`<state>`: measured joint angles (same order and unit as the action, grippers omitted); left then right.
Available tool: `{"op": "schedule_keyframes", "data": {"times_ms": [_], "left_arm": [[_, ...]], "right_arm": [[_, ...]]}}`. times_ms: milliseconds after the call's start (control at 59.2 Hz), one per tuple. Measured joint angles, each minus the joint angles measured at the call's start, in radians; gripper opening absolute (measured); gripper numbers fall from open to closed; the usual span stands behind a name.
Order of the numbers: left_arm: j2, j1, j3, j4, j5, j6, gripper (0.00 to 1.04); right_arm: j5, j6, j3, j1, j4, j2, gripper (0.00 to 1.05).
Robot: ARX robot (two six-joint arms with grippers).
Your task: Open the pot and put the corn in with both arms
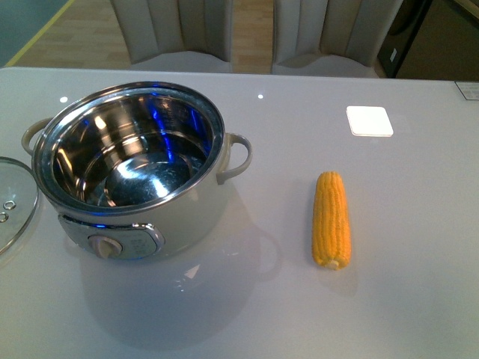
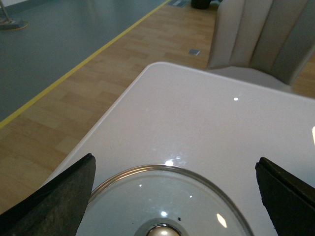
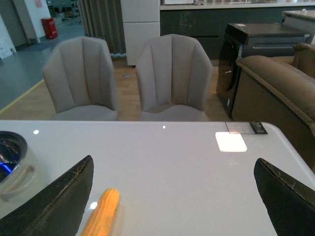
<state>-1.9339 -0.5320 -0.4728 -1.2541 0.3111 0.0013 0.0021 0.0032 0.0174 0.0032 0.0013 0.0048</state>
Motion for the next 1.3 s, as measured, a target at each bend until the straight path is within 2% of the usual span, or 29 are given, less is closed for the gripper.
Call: {"op": "schedule_keyframes", "data": {"times_ms": [152, 338, 439, 489, 557, 928, 1300], "left_arm": [[0.27, -0.003, 0.122, 0.162, 0.058, -0.031, 0.98], [0.599, 0.022, 0.188, 0.367, 0.027, -0.072, 0.98], [0.655, 0.028, 0.199, 0.377, 0.034, -0.076, 0.97], [0.623, 0.04, 0.254, 0.205, 0.126, -0.046, 0.84], [0.662, 0.087, 0.307, 0.173, 0.118, -0.028, 0.72], [1.053, 0.299, 0.436, 0.429, -0.092, -0.014, 0.03], [1.362, 0.42, 0.46, 0.696, -0.207, -0.01, 0.03]], "right_arm": [[0.0, 0.0, 0.0, 0.0, 0.0, 0.0, 0.96], [0.0, 0.0, 0.0, 0.0, 0.0, 0.0, 0.96], [0.0, 0.0, 0.0, 0.0, 0.0, 0.0, 0.96], [0.001, 0.0, 0.0, 0.0, 0.0, 0.0, 0.96], [-0.001, 0.0, 0.0, 0.0, 0.0, 0.0, 0.96], [-0.002, 0.0, 0.0, 0.0, 0.0, 0.0, 0.96], [-0.002, 0.0, 0.0, 0.0, 0.0, 0.0, 0.96]]}}
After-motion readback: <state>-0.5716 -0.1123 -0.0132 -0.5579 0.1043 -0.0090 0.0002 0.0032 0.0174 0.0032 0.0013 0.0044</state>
